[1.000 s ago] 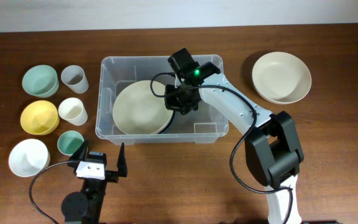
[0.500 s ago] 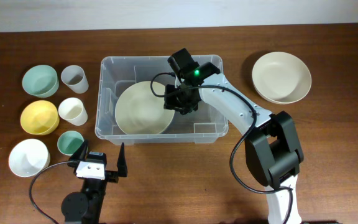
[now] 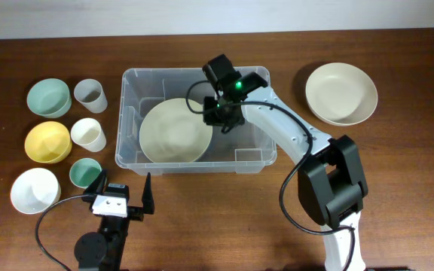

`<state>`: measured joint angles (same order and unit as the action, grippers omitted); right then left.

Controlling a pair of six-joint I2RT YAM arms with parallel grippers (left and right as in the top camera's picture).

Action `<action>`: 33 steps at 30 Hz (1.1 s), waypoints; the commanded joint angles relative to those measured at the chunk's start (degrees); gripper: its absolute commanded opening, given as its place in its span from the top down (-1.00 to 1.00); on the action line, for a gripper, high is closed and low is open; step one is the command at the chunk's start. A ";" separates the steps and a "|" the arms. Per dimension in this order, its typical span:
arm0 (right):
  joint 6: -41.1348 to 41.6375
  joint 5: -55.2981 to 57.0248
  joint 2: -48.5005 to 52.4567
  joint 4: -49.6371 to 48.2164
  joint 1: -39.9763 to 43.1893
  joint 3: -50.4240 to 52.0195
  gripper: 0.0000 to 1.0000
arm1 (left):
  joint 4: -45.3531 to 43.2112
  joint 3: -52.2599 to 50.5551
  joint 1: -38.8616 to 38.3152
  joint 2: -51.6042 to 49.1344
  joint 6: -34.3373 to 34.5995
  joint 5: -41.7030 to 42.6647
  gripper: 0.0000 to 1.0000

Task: Pack container
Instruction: 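Adjust the cream bowl's seating in the blue bowl, then release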

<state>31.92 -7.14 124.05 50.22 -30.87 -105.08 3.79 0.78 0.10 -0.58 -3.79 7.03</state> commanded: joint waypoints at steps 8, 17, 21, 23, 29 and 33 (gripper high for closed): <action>-2.95 1.84 -1.18 8.61 -0.61 -13.20 0.92 | 0.15 -0.26 0.35 0.22 0.33 0.00 -0.99; -1.44 1.57 -0.76 13.60 -0.79 -12.11 0.92 | 0.15 -0.26 0.35 0.22 0.33 0.00 -0.99; -1.44 1.60 -0.74 12.44 -1.90 -9.68 0.92 | 0.15 -0.26 0.35 0.22 0.33 0.00 -0.99; -1.44 1.60 -0.74 11.08 -2.60 -8.52 0.92 | 0.15 -0.26 0.35 0.22 0.33 0.00 -0.99; -0.13 2.03 -0.72 8.68 -4.37 -5.92 0.93 | 0.15 -0.26 0.35 0.22 0.33 0.00 -0.99; 0.09 2.93 -0.68 7.56 -4.26 -3.87 0.93 | 0.13 -0.26 0.35 0.22 0.33 0.00 -0.99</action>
<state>31.29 -6.22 123.52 58.28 -35.00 -110.43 3.79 0.78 0.10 -0.58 -3.79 7.03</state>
